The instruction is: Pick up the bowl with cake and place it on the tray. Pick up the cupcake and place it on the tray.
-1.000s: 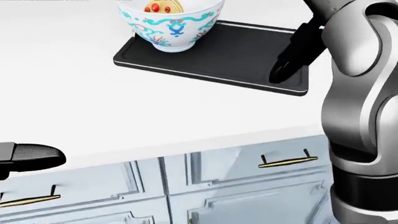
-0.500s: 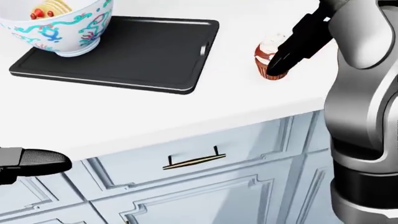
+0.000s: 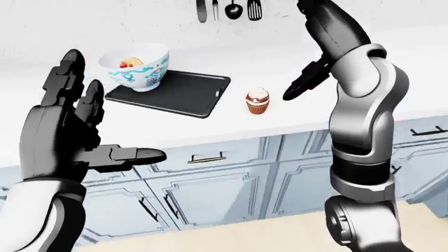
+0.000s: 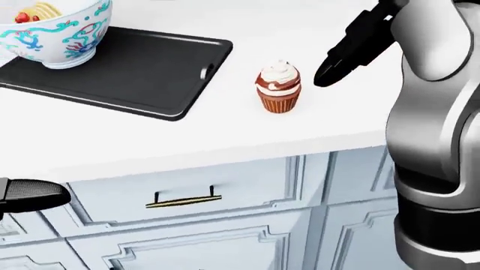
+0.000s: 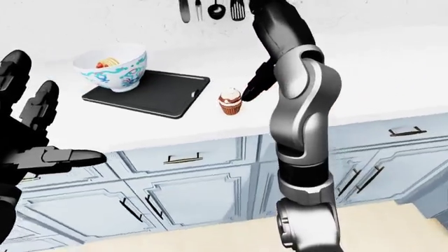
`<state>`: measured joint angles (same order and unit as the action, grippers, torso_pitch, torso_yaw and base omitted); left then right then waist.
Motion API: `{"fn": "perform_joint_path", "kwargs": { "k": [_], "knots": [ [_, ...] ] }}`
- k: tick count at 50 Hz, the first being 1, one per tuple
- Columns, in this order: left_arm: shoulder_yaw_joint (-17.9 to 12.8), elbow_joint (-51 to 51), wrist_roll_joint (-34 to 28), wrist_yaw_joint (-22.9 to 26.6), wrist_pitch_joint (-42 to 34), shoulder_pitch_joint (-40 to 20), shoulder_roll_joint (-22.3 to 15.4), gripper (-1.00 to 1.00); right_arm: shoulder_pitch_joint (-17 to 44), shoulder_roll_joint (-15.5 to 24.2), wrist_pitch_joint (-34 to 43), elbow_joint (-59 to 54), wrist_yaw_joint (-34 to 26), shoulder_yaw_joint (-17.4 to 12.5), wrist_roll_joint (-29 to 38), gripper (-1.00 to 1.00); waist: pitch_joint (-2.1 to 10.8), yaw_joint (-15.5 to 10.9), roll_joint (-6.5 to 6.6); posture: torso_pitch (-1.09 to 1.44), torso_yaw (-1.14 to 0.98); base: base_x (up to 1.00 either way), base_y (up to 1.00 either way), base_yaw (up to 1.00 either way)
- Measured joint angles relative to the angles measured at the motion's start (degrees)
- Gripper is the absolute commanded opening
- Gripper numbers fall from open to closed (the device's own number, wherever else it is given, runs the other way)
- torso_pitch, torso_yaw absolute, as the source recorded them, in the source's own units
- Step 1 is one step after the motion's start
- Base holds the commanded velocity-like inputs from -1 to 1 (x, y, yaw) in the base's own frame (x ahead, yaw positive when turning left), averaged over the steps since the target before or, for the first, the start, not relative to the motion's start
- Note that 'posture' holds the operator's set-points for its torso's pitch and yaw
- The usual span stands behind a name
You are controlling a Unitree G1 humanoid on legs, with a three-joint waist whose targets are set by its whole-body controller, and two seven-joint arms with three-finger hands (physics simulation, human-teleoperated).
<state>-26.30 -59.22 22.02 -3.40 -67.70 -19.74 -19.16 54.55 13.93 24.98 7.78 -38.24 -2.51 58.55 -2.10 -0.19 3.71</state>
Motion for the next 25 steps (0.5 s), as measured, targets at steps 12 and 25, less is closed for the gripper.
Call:
{"fn": "perform_joint_path", "kwargs": {
  "k": [12,25],
  "knots": [
    [2.0,1.3,-0.6,0.3,0.3,0.3,0.7,1.0,-0.4,0.2,1.1,0.5,0.3,-0.7,-1.5,1.0,-1.8,0.7,-2.98,0.0,0.0,0.0,0.0,0.24],
    [1.6,0.5,-1.7,0.8,0.0,-0.5,0.9,1.0,0.3,0.2,1.7,1.7,0.0,0.0,-2.0,1.0,-1.09,1.0,-1.49,0.0,0.0,0.0,0.0,0.0]
  ]
}}
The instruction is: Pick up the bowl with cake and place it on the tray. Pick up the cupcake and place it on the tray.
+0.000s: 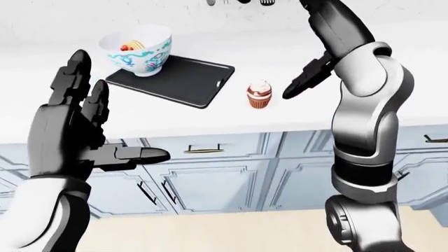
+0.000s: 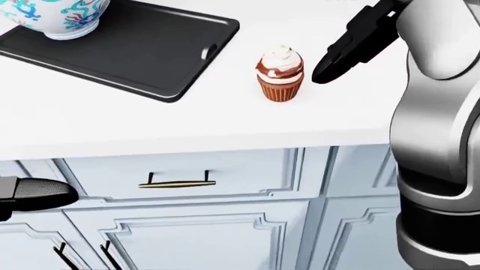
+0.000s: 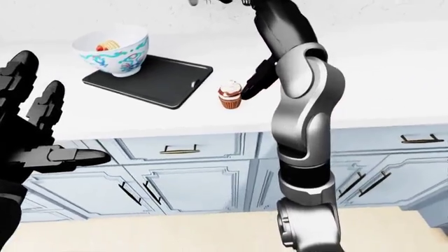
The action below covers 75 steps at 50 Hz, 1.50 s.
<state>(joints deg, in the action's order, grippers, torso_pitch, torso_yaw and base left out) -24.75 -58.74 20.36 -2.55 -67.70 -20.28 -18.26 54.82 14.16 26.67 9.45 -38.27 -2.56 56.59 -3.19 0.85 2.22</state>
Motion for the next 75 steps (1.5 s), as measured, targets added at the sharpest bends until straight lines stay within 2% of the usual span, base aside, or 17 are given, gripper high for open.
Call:
{"fn": "perform_joint_path", "kwargs": {
  "k": [4,11,13,14,15,18,20,25,30,32,35,40,45,50,57,65,75],
  "knots": [
    [0.1,0.3,-0.4,0.2,0.0,0.5,0.3,1.0,0.1,0.0,-0.2,-0.4,-0.3,0.3,0.3,1.0,0.33,-0.1,-0.45,0.0,0.0,0.0,0.05,0.0],
    [1.0,-0.2,-0.7,0.7,0.8,1.0,0.8,1.0,-0.6,0.3,0.0,-0.7,-0.1,-0.9,0.5,1.0,0.63,0.2,-0.21,0.0,0.0,0.15,0.25,0.0],
    [0.9,-0.4,-1.0,0.8,1.3,0.9,0.7,1.0,0.0,0.4,0.0,-0.2,0.2,-1.0,0.4,1.0,0.67,0.4,0.82,0.0,0.0,0.22,0.12,0.0],
    [0.7,-0.4,-1.2,0.9,1.6,0.8,0.7,1.0,0.4,0.4,0.0,0.1,0.3,-1.0,0.3,1.0,0.6,0.4,2.16,0.0,0.0,0.22,0.02,0.0],
    [0.5,-0.3,-1.4,0.9,1.8,0.9,0.6,1.0,0.7,0.2,-0.2,0.5,0.5,-0.8,0.2,1.0,0.45,0.3,2.89,0.0,0.0,0.21,0.02,0.0],
    [0.1,0.7,-2.3,0.7,1.5,1.8,0.9,1.0,-0.2,-0.3,-0.6,0.4,0.4,0.7,-0.5,1.0,0.0,0.0,3.07,0.0,0.0,0.21,0.01,0.0],
    [0.4,0.8,-2.5,0.7,1.1,1.4,0.9,1.0,-0.2,-0.1,-0.3,-0.2,-0.1,0.7,-0.7,1.0,0.17,-0.2,2.38,0.0,0.0,0.12,0.0,0.0],
    [0.3,-0.2,-2.5,1.0,1.2,0.7,0.8,1.0,0.9,0.8,0.4,1.2,-0.2,-0.5,-0.8,1.0,-0.9,-0.1,-0.07,0.0,0.0,0.0,0.0,0.0],
    [0.6,0.9,-2.9,1.1,0.8,0.7,1.0,1.0,1.0,1.1,0.8,0.8,-0.3,-0.3,-1.3,1.0,-0.86,-1.4,-3.4,0.0,0.0,0.0,0.0,0.0],
    [1.2,1.1,-2.8,1.2,0.4,0.9,1.3,1.0,0.3,1.2,1.2,0.9,-0.6,-0.4,-1.3,1.0,-1.06,-1.4,-2.36,0.0,0.0,0.0,0.0,0.0],
    [1.0,0.4,-2.3,1.5,-0.4,0.0,1.0,1.0,0.8,2.0,2.3,1.1,-1.7,-1.0,-1.3,1.0,-0.53,-1.3,-1.28,0.0,0.0,0.0,0.0,0.0],
    [0.2,-0.3,-2.1,1.7,0.8,0.6,1.1,1.0,2.2,3.7,3.6,4.1,-2.2,-2.6,-1.6,1.0,0.02,-0.9,-0.43,0.0,0.0,0.0,0.0,0.0],
    [0.1,0.2,-2.3,1.7,0.9,1.2,1.3,1.0,1.0,3.6,5.0,7.2,-2.0,-2.6,-2.2,1.0,0.07,-0.4,-0.54,0.0,0.0,0.0,0.0,0.0],
    [0.2,0.1,-2.4,1.8,1.3,1.6,1.4,1.0,-1.3,3.2,7.1,11.7,-5.0,-1.7,-2.3,1.0,-0.26,-0.4,-0.66,0.0,0.0,0.0,0.0,0.0],
    [0.4,0.5,-2.8,1.9,1.9,1.9,1.5,1.0,-4.9,2.9,8.5,15.6,-6.9,-2.4,-2.0,1.0,-0.09,-0.5,-0.88,0.0,0.0,0.0,0.0,0.0],
    [0.6,1.1,-3.3,2.1,2.5,1.8,1.5,1.0,-8.4,1.4,7.2,11.6,-4.2,-1.7,-3.0,1.0,0.18,-0.5,-0.86,0.0,0.0,0.0,0.0,0.0],
    [1.0,1.2,-3.5,2.3,2.9,2.3,1.9,1.0,-9.2,-0.8,3.2,0.2,3.3,-0.5,-5.2,1.0,0.56,-0.6,-0.39,0.0,0.0,0.0,0.0,0.0]
  ]
}}
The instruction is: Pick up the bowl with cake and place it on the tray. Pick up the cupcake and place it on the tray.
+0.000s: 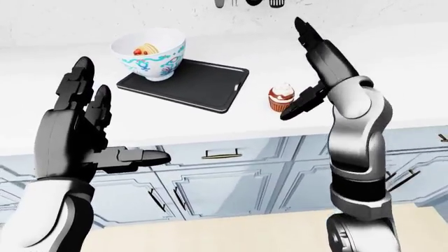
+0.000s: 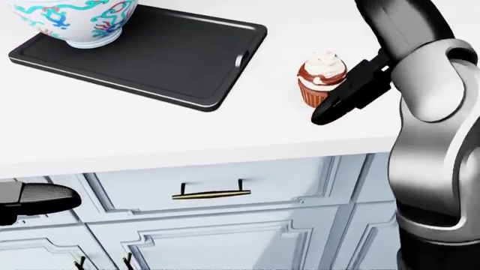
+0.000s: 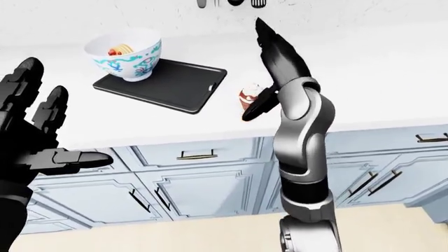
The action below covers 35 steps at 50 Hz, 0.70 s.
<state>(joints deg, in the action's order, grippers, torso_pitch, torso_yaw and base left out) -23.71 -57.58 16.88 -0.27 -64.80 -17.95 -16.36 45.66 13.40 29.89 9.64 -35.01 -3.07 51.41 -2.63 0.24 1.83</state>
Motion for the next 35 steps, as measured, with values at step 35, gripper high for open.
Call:
{"fn": "perform_joint_path", "kwargs": {
  "k": [35],
  "knots": [
    [-0.2,0.8,-0.9,0.7,1.5,1.0,0.5,1.0,1.9,0.0,-5.9,-23.5,13.9,0.6,-7.5,1.0,0.7,-0.1,-0.34,0.0,0.0,0.0,0.0,0.0]
  ]
}}
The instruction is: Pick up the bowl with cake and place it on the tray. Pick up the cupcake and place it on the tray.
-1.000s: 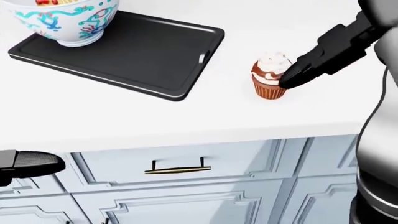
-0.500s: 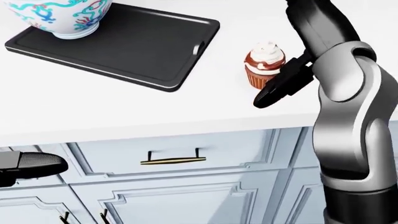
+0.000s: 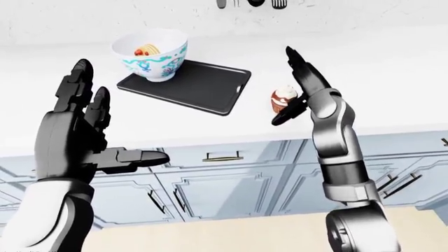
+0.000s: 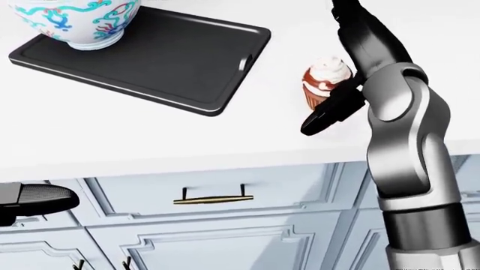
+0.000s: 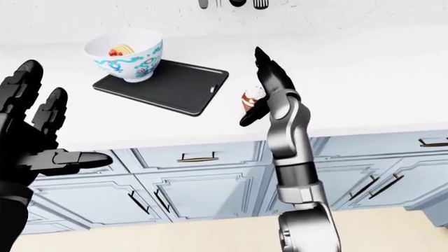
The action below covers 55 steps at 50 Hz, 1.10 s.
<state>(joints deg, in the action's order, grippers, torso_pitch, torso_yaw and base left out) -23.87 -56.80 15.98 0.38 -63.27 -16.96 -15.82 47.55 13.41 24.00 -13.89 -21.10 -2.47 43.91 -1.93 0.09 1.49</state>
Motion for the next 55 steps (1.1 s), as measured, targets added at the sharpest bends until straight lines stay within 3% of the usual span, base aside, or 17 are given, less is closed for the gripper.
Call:
{"fn": "perform_joint_path", "kwargs": {
  "k": [10,12,15,16,18,20,26,30,46,52,55],
  "knots": [
    [0.1,0.1,0.0,0.1,0.6,0.2,0.2,1.0,-0.1,0.6,-0.8,-1.6,1.1,-0.3,-0.4,1.0,0.03,0.0,-0.15,0.0,0.0,0.0,0.0,0.0],
    [0.1,0.1,0.1,0.1,0.6,0.3,0.2,1.0,-0.2,0.6,-1.2,-2.1,1.4,-0.3,-0.5,0.73,0.01,0.0,-0.19,0.0,0.0,0.0,0.0,0.0],
    [0.0,-0.1,0.2,0.0,0.4,0.2,0.2,1.0,-0.4,0.8,-1.6,-2.6,1.8,-0.4,-0.6,-0.1,-0.02,0.0,-0.26,0.0,0.0,0.0,0.0,0.0],
    [0.0,-0.2,0.2,0.0,0.4,0.2,0.1,1.0,-0.6,0.8,-1.6,-2.5,1.9,-0.5,-0.6,-0.22,-0.04,-0.1,-0.27,0.0,0.0,0.0,0.0,0.0],
    [0.0,-0.3,0.2,-0.1,0.3,0.1,0.1,1.0,-0.9,0.8,-1.6,-2.2,1.8,-0.5,-0.7,-0.27,-0.08,-0.1,-0.28,0.0,0.0,0.0,0.0,0.0],
    [0.1,-0.3,0.2,-0.1,0.3,0.1,0.1,1.0,-1.2,0.8,-1.4,-1.6,1.5,-0.4,-0.7,-0.53,-0.13,-0.1,-0.29,0.0,0.0,0.0,0.0,0.0],
    [0.0,-0.4,0.3,-0.2,-0.3,-0.4,-0.1,1.0,-1.2,1.0,-1.6,-1.3,1.9,-0.7,-0.7,-0.87,-0.09,-0.2,-0.38,0.0,0.0,0.0,0.0,0.0],
    [-0.1,-0.4,0.3,-0.2,-0.1,-0.4,-0.2,1.0,-1.1,1.1,-1.7,-1.2,2.0,-0.7,-0.7,-1.0,-0.06,-0.2,-0.39,0.0,0.0,0.0,0.0,0.0],
    [-0.5,-0.6,0.6,0.0,0.1,0.4,0.0,1.0,5.3,-4.2,4.5,8.9,-3.4,2.5,3.3,-1.0,-0.32,0.0,0.06,0.0,0.0,0.0,0.0,0.0],
    [-1.4,-0.9,1.2,0.1,0.4,0.8,0.0,1.0,9.6,-7.2,4.0,3.0,-0.1,3.0,2.3,-1.0,-0.32,0.1,0.36,0.0,0.0,0.0,0.0,0.0],
    [-1.5,-0.3,1.4,0.2,1.1,1.3,0.3,1.0,13.2,-8.9,1.7,-5.7,5.1,2.4,-0.6,-1.0,-0.25,0.2,0.62,0.0,0.0,0.0,0.0,0.0]
  ]
}}
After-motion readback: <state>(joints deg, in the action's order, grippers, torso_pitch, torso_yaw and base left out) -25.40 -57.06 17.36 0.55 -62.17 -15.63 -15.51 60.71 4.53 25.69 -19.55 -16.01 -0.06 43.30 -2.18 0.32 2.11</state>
